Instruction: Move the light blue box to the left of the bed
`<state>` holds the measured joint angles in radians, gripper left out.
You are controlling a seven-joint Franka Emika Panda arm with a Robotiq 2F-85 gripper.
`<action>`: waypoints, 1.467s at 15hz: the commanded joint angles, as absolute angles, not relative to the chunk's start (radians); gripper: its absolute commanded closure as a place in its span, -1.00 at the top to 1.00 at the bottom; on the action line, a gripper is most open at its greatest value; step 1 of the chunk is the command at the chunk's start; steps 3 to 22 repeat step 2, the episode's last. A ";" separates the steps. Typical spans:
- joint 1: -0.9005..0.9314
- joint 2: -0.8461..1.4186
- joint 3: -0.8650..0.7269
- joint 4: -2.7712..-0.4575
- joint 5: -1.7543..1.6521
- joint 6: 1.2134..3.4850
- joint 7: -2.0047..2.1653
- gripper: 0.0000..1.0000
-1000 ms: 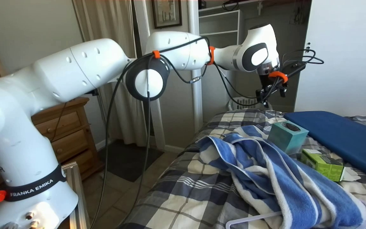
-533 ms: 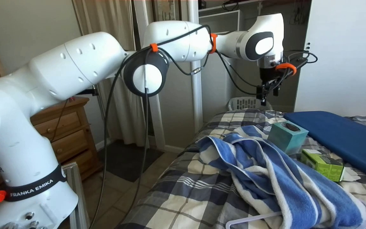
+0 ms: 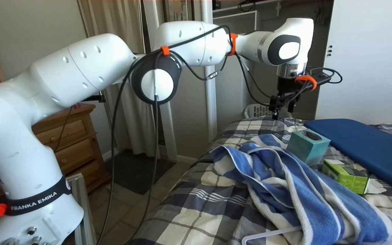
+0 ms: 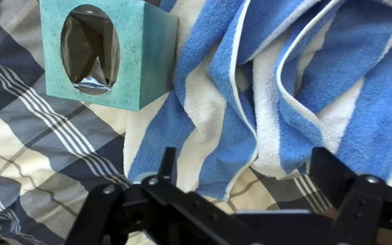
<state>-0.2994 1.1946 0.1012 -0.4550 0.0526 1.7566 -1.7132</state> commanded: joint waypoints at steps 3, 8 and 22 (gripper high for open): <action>-0.295 1.207 0.090 -0.429 0.064 1.743 -1.708 1.00; -0.295 1.207 0.090 -0.429 0.064 1.743 -1.708 1.00; -0.295 1.207 0.090 -0.429 0.064 1.743 -1.708 1.00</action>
